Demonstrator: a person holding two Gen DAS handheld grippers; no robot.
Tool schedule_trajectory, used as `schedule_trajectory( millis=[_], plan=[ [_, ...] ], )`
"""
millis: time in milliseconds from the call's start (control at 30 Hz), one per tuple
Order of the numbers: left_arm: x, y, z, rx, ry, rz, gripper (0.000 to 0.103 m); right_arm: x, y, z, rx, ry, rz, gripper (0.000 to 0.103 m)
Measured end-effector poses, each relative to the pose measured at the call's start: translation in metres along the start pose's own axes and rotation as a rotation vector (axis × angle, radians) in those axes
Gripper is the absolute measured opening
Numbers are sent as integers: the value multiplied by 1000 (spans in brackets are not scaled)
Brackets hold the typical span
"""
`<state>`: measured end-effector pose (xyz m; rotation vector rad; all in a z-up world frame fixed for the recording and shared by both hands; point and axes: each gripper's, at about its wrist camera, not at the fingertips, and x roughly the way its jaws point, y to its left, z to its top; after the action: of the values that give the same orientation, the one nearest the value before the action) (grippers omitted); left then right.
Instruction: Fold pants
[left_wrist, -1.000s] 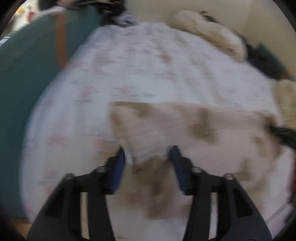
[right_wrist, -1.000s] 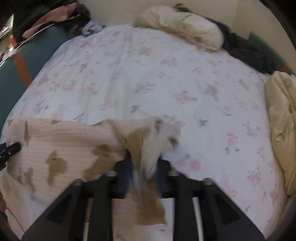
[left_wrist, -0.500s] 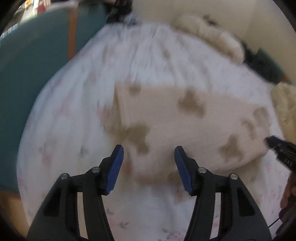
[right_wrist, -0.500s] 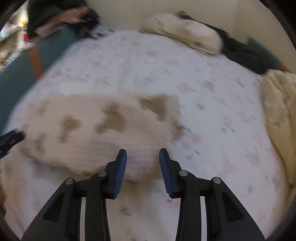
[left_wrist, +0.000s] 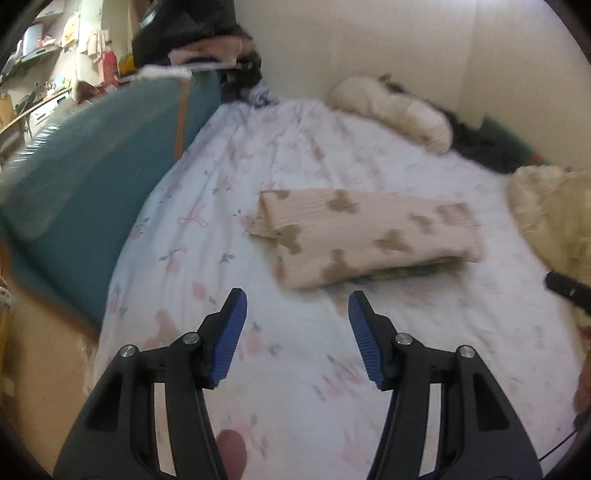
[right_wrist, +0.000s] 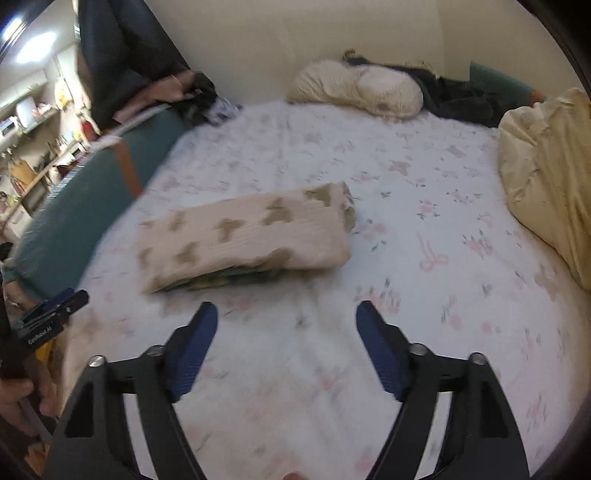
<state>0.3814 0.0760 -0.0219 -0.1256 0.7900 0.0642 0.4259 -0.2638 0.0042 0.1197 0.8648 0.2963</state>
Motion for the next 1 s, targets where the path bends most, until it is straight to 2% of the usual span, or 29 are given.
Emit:
schedule_trajectory(
  millis=[67,133,200,267,367,467,533,600,733,933,1000],
  plan=[
    [-28,-10,-6,10,-15,-3,72,-30,16,-15,-5,-21,17,87],
    [-56,-12,-13,16,-25,-15,73,-66,36,-33,-31,-50,16,87],
    [-83,-12,-23,17,0,-3,73,-92,46,-47,-40,-79,9,88],
    [-110,-11,-34,-4,0,-12,74,-119,60,-65,-45,-72,-28,88],
    [-159,-12,-54,12,-56,-3,92,-152,68,-86,-37,-95,-36,88],
    [-205,-12,-76,20,-115,-29,102,-188,81,-110,-42,-123,-39,91],
    [-229,-12,-90,31,-149,-26,102,-210,86,-127,-25,-140,-19,103],
    [-246,-12,-105,37,-156,-25,102,-229,93,-143,-37,-171,-25,103],
    [-276,-12,-138,42,-165,-53,102,-262,111,-182,-106,-214,-91,103],
    [-316,-19,-199,86,-309,-58,102,-288,113,-234,-98,-255,-98,103],
    [-318,-24,-215,102,-308,-60,102,-292,113,-253,-100,-273,-109,103]
  ],
)
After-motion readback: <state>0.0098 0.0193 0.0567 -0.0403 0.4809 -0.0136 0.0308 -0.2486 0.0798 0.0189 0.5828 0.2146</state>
